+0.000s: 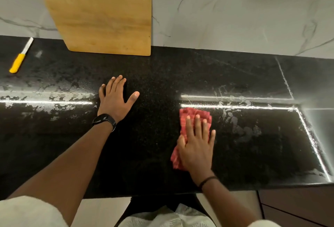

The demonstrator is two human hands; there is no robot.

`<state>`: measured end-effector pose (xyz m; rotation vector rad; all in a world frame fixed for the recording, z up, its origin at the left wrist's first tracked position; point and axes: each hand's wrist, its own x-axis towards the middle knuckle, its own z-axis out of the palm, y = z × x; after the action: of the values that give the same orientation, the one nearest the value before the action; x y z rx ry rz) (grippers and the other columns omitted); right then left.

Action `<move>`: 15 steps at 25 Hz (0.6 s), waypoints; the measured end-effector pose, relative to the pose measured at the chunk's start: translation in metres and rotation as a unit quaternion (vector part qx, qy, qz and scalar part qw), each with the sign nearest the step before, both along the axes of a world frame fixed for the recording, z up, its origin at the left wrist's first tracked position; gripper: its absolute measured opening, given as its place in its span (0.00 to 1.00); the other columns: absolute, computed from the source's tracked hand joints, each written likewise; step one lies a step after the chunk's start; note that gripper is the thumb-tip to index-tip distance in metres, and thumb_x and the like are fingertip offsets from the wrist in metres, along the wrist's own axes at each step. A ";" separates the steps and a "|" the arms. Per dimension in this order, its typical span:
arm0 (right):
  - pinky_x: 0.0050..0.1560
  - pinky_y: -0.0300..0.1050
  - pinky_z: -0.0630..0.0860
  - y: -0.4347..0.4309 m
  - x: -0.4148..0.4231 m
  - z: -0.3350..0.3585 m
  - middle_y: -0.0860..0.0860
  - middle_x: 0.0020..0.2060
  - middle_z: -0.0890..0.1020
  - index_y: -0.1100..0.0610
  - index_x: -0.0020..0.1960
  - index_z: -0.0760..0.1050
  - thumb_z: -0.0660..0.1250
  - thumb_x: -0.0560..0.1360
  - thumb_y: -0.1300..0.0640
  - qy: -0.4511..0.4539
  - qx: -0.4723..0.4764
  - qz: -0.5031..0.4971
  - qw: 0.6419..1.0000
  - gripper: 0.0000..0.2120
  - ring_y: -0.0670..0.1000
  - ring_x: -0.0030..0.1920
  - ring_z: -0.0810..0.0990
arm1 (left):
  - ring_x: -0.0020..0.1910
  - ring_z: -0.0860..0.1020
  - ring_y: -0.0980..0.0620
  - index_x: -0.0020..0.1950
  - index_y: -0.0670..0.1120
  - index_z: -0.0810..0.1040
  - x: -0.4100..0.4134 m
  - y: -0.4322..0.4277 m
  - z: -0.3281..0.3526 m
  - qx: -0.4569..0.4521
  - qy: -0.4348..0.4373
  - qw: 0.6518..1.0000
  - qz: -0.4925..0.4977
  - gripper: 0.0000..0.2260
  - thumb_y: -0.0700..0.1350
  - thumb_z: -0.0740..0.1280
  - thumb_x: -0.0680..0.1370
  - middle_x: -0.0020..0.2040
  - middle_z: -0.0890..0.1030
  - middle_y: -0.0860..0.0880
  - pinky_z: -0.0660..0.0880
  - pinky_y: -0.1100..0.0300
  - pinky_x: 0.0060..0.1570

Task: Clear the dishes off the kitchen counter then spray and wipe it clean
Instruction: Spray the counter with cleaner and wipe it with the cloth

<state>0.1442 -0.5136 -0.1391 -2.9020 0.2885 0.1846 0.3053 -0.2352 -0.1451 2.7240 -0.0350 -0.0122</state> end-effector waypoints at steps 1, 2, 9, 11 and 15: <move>0.80 0.64 0.36 0.018 -0.014 0.000 0.50 0.84 0.44 0.43 0.84 0.44 0.49 0.79 0.40 0.002 0.003 0.026 1.000 0.35 0.55 0.83 0.39 | 0.82 0.47 0.52 0.81 0.49 0.58 0.001 0.000 -0.001 0.000 0.002 1.000 0.000 0.42 0.75 0.44 0.77 0.83 0.55 0.52 0.42 0.42 0.79; 0.80 0.65 0.36 0.034 -0.023 -0.001 0.49 0.83 0.44 0.43 0.84 0.45 0.51 0.79 0.40 0.005 0.009 0.061 0.998 0.35 0.55 0.83 0.39 | 0.82 0.47 0.52 0.81 0.49 0.58 0.001 0.000 -0.001 0.001 0.004 1.000 -0.001 0.42 0.75 0.44 0.77 0.83 0.55 0.52 0.42 0.42 0.79; 0.80 0.67 0.43 0.043 0.063 0.001 0.49 0.84 0.52 0.43 0.83 0.54 0.52 0.79 0.40 0.002 0.017 0.195 0.981 0.33 0.54 0.83 0.47 | 0.82 0.47 0.52 0.82 0.49 0.58 -0.033 -0.015 0.001 -0.002 0.021 1.000 0.012 0.41 0.74 0.46 0.77 0.83 0.54 0.53 0.43 0.42 0.79; 0.80 0.65 0.41 0.005 0.086 0.004 0.49 0.84 0.50 0.43 0.83 0.52 0.51 0.79 0.40 0.001 0.010 0.160 0.987 0.33 0.54 0.83 0.46 | 0.82 0.47 0.53 0.82 0.49 0.57 -0.059 -0.032 0.003 0.010 0.018 1.000 0.001 0.41 0.74 0.46 0.77 0.83 0.54 0.53 0.42 0.43 0.79; 0.80 0.66 0.42 -0.082 0.067 0.003 0.49 0.84 0.50 0.42 0.83 0.50 0.51 0.80 0.40 0.004 0.008 0.060 0.998 0.33 0.53 0.83 0.45 | 0.82 0.47 0.53 0.82 0.49 0.58 -0.107 -0.074 0.007 -0.010 0.018 1.000 -0.009 0.41 0.74 0.45 0.77 0.83 0.54 0.53 0.42 0.43 0.79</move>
<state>0.2112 -0.5953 -0.1363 -2.9049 0.1149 0.2173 0.1980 -0.3090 -0.1377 2.7034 -0.0477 -0.0658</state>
